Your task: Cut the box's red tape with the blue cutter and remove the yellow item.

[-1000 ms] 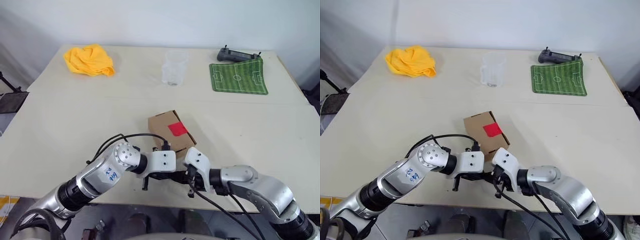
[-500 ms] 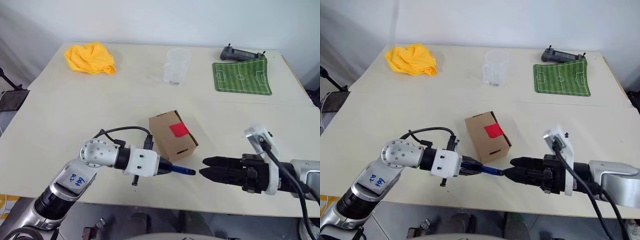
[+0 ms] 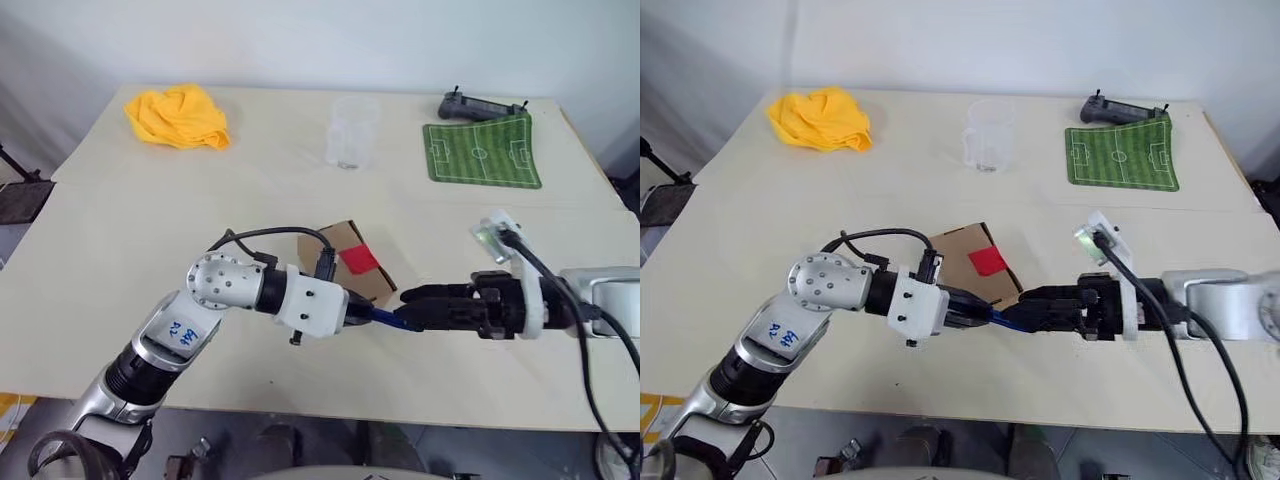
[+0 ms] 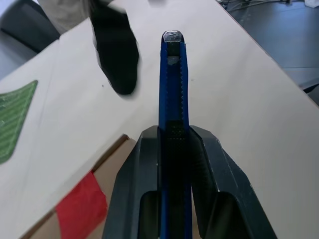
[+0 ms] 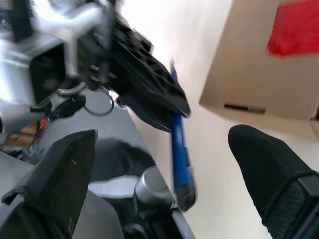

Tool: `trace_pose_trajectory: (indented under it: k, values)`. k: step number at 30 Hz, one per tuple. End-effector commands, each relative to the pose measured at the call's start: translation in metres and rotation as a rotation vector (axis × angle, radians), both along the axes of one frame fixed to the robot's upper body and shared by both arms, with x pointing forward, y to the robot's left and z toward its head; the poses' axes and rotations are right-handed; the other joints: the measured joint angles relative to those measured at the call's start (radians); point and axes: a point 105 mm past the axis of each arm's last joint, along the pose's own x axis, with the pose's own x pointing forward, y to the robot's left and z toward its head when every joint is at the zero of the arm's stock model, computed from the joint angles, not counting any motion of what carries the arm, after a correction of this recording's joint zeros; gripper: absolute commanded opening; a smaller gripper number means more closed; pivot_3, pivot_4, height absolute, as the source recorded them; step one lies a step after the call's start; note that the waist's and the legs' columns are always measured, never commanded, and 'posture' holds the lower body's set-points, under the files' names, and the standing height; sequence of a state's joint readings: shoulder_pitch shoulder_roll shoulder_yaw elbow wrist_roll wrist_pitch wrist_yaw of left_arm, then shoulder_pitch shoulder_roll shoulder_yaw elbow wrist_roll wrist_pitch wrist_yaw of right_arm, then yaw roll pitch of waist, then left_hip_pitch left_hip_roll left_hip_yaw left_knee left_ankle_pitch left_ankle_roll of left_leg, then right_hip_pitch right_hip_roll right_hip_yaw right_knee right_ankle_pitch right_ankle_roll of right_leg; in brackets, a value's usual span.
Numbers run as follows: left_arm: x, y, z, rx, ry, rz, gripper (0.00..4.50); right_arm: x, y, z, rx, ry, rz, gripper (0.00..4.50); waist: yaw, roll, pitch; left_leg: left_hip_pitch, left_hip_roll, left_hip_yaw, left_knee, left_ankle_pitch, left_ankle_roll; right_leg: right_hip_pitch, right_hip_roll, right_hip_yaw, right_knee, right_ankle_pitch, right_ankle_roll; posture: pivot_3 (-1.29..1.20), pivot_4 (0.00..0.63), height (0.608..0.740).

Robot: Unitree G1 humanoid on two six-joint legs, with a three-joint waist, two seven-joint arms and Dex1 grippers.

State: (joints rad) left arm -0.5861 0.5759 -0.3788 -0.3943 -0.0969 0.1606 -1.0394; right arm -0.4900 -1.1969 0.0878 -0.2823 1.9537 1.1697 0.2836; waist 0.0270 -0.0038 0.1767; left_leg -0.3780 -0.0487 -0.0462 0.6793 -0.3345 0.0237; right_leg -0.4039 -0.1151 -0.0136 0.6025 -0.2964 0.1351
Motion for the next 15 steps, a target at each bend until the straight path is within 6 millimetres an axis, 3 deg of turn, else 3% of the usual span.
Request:
trace_pose_trajectory:
  k: [1,4,15]
  values:
    - [-0.001,-0.005,0.005,-0.01,-0.039,-0.015,0.44,0.002,0.003,0.003,-0.008,0.024,0.031,4.47,0.003,0.0,0.0,-0.001,0.0,0.0,0.0,0.0,0.0,-0.002,0.0,0.0,0.0,0.0,0.0,0.0,0.15,0.74]
    - [0.002,-0.007,0.006,-0.012,-0.048,-0.012,0.44,0.01,0.01,-0.003,-0.003,0.021,-0.001,4.47,0.002,0.0,0.0,-0.01,0.0,-0.001,0.004,0.0,0.0,-0.009,0.0,-0.001,0.003,0.001,0.0,0.0,0.15,0.74]
    - [0.007,-0.012,0.011,-0.024,-0.061,0.001,0.44,0.024,0.03,-0.016,0.046,-0.014,-0.145,4.47,0.001,0.0,0.0,-0.011,-0.001,-0.002,0.004,0.001,-0.001,-0.009,0.0,-0.003,0.007,0.001,0.0,0.0,0.15,0.74]
